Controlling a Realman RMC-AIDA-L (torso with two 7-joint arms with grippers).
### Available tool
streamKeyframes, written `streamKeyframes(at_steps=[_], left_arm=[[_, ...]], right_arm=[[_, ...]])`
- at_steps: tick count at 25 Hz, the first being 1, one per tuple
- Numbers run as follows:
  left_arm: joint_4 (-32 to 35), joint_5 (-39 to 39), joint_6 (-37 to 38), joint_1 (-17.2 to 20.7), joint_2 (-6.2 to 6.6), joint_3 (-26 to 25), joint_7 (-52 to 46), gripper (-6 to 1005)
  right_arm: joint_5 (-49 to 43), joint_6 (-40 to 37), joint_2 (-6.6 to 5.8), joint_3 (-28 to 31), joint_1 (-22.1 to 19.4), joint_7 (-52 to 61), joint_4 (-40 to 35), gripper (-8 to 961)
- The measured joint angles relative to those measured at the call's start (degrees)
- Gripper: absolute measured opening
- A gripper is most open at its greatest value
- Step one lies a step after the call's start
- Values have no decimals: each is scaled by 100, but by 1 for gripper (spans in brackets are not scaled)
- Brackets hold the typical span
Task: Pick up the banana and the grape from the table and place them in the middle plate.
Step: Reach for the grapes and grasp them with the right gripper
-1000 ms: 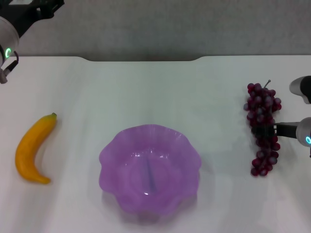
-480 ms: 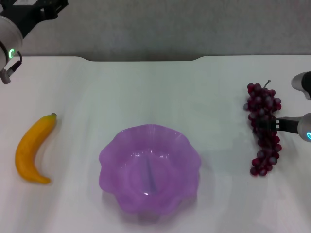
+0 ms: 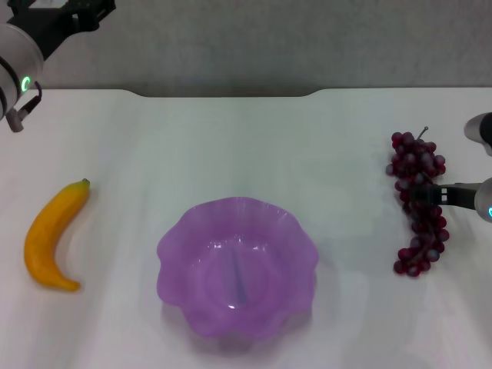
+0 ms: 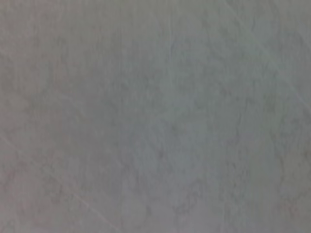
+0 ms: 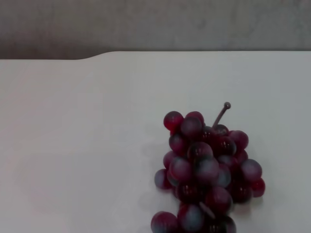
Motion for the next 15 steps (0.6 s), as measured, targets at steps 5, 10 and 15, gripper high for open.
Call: streamKeyframes(at_steps=[5,10,15], left_arm=[[39,0,-8,-9,0,10,0,803],[51,0,-19,-9,0,10,0,803],[61,0,-21,-9,0,9,0,803]], right_arm=[[-24,-45,15,-35,6,0,81,880],[-47,-97,38,-50,25,-141,275,880],[-51,-215,44,-94,25,-230,323,879]])
